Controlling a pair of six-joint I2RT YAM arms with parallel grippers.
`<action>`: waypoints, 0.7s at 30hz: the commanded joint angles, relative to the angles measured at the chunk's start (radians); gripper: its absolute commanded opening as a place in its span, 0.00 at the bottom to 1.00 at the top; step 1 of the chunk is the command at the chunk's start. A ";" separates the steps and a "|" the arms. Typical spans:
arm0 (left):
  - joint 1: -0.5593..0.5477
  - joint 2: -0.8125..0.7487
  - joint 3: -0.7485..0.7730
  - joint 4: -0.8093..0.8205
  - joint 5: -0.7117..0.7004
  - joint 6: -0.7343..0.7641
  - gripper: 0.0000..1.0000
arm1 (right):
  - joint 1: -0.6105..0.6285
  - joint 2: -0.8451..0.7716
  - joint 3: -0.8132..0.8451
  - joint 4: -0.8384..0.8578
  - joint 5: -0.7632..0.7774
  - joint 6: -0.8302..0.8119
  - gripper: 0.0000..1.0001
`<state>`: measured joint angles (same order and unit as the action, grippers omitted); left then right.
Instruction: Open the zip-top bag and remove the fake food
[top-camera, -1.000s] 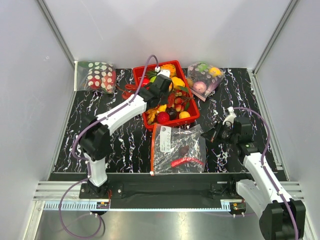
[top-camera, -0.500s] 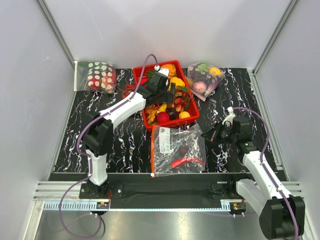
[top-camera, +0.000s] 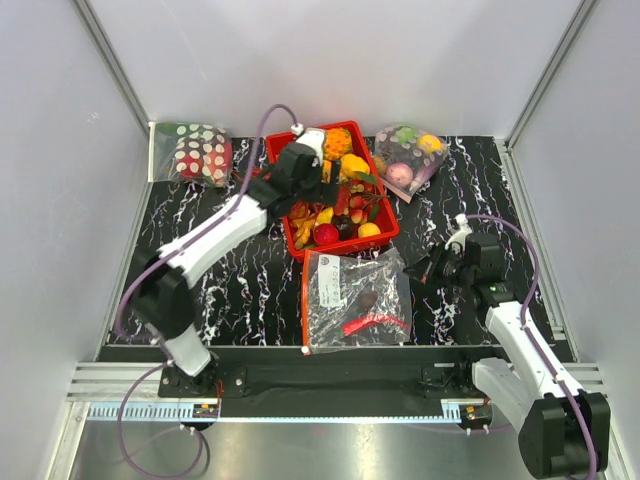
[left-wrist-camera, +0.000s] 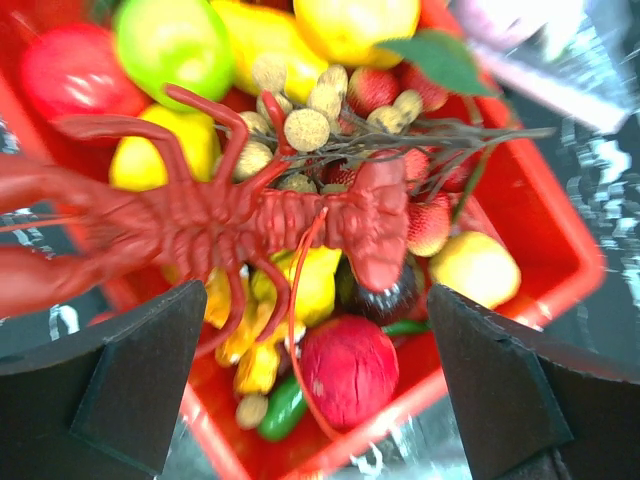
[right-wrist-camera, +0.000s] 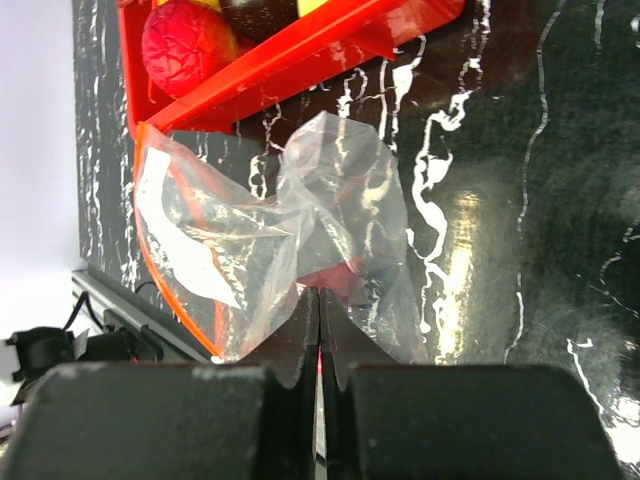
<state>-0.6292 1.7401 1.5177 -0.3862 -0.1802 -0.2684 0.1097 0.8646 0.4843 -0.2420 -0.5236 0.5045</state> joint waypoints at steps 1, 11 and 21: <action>-0.001 -0.200 -0.072 0.079 0.008 0.009 0.99 | 0.004 -0.015 0.046 -0.028 0.037 -0.020 0.03; -0.021 -0.618 -0.506 0.081 0.071 -0.074 0.99 | 0.005 -0.128 0.108 -0.177 0.131 -0.083 0.48; -0.144 -0.879 -0.890 0.196 0.205 -0.213 0.99 | 0.019 -0.065 0.050 -0.155 0.097 -0.015 0.86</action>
<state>-0.7422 0.9070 0.6891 -0.2962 -0.0353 -0.4225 0.1127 0.7994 0.5480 -0.4095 -0.4202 0.4610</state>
